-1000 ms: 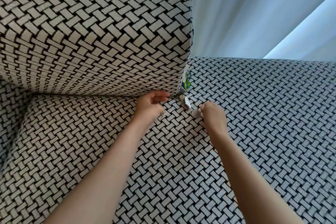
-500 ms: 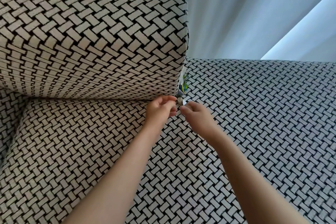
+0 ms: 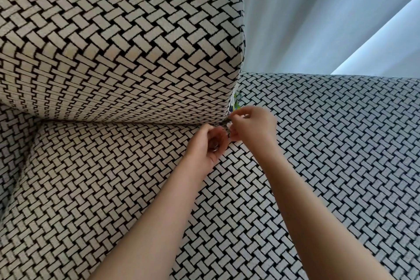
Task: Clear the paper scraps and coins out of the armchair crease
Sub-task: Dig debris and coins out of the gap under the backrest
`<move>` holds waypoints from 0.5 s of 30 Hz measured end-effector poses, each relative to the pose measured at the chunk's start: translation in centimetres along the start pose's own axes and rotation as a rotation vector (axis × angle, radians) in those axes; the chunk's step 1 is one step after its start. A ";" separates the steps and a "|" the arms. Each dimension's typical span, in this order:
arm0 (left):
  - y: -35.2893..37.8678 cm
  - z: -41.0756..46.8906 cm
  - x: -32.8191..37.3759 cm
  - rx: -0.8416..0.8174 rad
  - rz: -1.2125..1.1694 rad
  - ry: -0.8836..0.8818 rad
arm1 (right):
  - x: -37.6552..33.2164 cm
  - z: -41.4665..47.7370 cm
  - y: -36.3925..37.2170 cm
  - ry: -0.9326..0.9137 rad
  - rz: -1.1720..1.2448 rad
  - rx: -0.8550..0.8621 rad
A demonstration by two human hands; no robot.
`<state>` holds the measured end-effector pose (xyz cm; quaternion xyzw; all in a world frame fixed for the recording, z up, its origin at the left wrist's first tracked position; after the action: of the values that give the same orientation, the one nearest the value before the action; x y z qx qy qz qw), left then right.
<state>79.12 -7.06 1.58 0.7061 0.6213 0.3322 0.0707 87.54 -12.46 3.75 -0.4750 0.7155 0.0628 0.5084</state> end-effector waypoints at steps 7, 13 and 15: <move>-1.1 0.1 0.6 0.097 0.078 0.020 | 1.7 2.5 3.0 -0.033 -0.579 -0.015; 0.0 0.7 0.5 0.083 0.048 0.040 | 2.3 2.8 2.6 -0.226 -0.705 0.001; 0.3 0.7 0.5 0.051 0.049 0.045 | 2.6 2.5 2.1 -0.279 -0.717 -0.008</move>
<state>79.82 -6.42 1.39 0.7150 0.6135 0.3339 0.0306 87.61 -11.52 -0.31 -0.6840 0.4276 -0.0524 0.5887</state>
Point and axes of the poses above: each hand's wrist, its own z-axis towards the middle knuckle, its own y-axis out of the palm, x = y × z, the point moved 1 cm from there along z, towards the middle knuckle, and after that the axes turned 10 degrees about -x, right-handed, at the moved point
